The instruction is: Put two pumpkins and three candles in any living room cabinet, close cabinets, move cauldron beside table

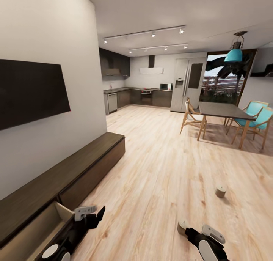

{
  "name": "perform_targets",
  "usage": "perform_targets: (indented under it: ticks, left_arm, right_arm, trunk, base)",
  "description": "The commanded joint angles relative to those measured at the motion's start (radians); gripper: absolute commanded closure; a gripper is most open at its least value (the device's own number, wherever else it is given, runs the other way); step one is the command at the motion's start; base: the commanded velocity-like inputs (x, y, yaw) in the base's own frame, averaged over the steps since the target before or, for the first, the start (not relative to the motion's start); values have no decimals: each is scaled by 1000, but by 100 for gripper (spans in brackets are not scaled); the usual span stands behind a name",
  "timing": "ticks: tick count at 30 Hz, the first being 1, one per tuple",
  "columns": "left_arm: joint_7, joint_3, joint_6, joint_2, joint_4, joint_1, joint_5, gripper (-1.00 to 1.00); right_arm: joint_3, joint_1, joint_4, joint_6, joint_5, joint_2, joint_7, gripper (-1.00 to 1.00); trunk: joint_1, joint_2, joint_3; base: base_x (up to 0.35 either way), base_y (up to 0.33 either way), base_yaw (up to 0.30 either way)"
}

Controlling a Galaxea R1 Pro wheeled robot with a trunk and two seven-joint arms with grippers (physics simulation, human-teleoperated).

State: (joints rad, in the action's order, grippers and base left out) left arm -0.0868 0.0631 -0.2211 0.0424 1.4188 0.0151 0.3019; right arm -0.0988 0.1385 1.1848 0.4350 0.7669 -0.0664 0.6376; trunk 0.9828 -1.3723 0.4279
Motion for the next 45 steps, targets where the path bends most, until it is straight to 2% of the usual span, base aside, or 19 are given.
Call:
perform_targets:
  ticks: [1,9,17,20,25,35,39,45]
  left_arm:
    - [-1,1,-6,1,1,0,9,-100]
    - [-1,3,-6,1,0,0,8,-100]
    - [-1,3,-6,1,0,0,7,-100]
    - [-1,4,-6,-3,0,0,-22,-100]
    - [-1,12,-7,-4,0,0,-48,-100]
    - [4,31,-17,-9,-33,3,-56,-100]
    - [6,48,-24,-10,-87,4,-58,-100]
    - [10,66,-124,-12,-159,13,-60,-100]
  right_arm:
    - [-3,1,1,2,6,-1,8,-100]
    - [-3,1,1,2,6,0,8,-100]
    - [-3,1,0,1,6,-1,8,-100]
    - [-3,1,0,1,6,0,8,-100]
    - [-3,1,0,1,6,-1,8,-100]
    - [1,1,-1,1,6,-3,8,-100]
    - [3,1,0,1,6,-3,9,-100]
    - [6,2,2,2,0,-4,14,-100]
  trunk:
    - [0,-1,1]
    - [0,-1,1]
    - [0,-1,1]
    - [0,-1,1]
    - [0,-1,1]
    - [0,-1,1]
    - [0,-1,1]
    - [0,-1,1]
  base:
    - [0,0,-294]
    - [29,0,-294]
    - [192,0,-294]
    - [306,0,-294]
    - [326,-4,-294]
    - [293,-118,-294]
    - [256,-100,-206]
    - [87,-24,-45]
